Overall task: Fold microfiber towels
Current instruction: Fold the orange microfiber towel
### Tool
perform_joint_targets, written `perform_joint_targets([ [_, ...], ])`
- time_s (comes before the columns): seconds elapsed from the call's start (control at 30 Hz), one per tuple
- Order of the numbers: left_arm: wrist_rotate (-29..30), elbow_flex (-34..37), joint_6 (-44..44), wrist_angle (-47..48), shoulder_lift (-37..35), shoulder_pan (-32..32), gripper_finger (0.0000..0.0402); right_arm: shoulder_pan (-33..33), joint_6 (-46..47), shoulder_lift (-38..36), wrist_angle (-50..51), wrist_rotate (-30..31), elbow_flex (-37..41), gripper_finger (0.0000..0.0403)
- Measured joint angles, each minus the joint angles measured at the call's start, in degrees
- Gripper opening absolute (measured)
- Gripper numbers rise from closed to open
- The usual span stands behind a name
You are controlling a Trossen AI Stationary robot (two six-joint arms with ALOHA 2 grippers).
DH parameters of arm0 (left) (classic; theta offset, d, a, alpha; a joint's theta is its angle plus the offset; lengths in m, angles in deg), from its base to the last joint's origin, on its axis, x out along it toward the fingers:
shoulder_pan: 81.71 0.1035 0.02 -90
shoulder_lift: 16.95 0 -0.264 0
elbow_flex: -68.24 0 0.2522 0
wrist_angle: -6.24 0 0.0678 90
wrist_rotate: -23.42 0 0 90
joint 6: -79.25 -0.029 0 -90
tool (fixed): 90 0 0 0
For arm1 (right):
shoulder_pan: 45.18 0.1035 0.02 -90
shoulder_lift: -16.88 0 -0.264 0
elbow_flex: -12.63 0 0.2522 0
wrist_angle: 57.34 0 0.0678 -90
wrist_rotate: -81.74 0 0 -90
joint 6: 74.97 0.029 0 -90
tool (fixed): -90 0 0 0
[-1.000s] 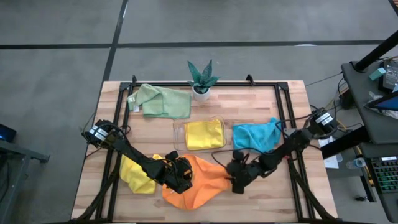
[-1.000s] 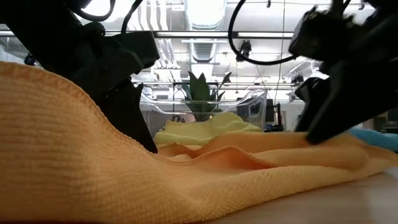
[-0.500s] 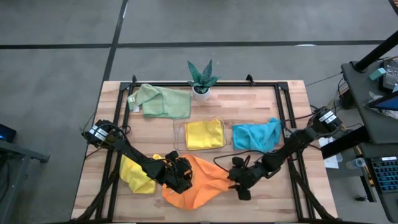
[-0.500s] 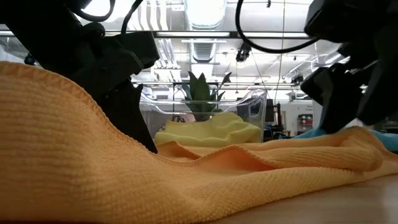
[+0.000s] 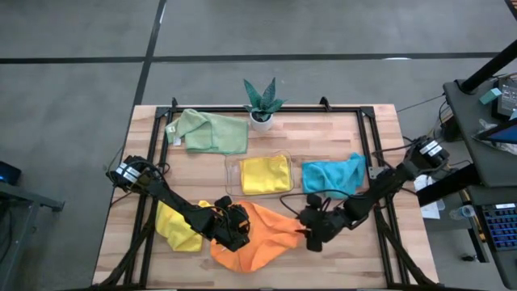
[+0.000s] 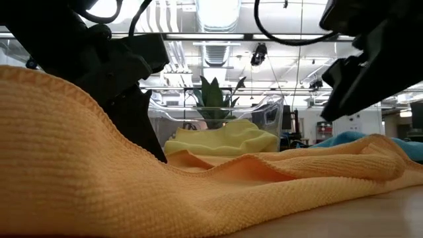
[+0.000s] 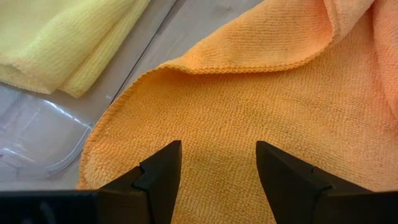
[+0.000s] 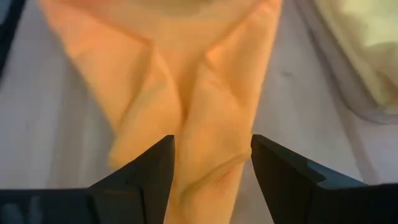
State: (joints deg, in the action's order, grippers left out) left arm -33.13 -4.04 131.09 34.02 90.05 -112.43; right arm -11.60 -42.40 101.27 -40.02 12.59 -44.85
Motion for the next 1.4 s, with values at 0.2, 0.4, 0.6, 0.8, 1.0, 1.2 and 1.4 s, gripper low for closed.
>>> perform_joint_targets([
  [0.2,0.0,0.0,0.04,-0.05,0.0,0.0,0.0191,-1.64,1.41,3.42,-1.28,0.21,0.51,0.0203],
  [0.4,0.0,0.0,0.04,-0.02,0.0,0.0,0.0191,-3.17,1.54,7.5,-6.18,0.19,0.66,0.0203],
  [0.6,-0.01,0.0,0.03,-0.02,0.0,0.01,0.0191,-3.25,1.03,8.16,-8.56,0.17,0.66,0.0156],
  [0.8,0.0,0.0,-0.04,0.0,0.0,0.0,0.0191,-3.25,0.38,7.57,-8.56,-1.67,0.66,0.0039],
  [1.0,0.0,0.0,-0.02,-0.02,0.0,0.02,0.0191,-3.23,-0.26,7.2,-7.89,-1.66,0.66,0.001],
  [1.2,0.0,0.0,-0.02,-0.03,0.0,0.02,0.0191,-3.14,-0.16,3.58,-0.59,5.49,0.44,0.0009],
  [1.4,0.0,0.0,-0.09,-0.03,0.0,0.0,0.0191,-3.14,-0.09,-0.59,4.8,10.44,0.44,0.0009],
])
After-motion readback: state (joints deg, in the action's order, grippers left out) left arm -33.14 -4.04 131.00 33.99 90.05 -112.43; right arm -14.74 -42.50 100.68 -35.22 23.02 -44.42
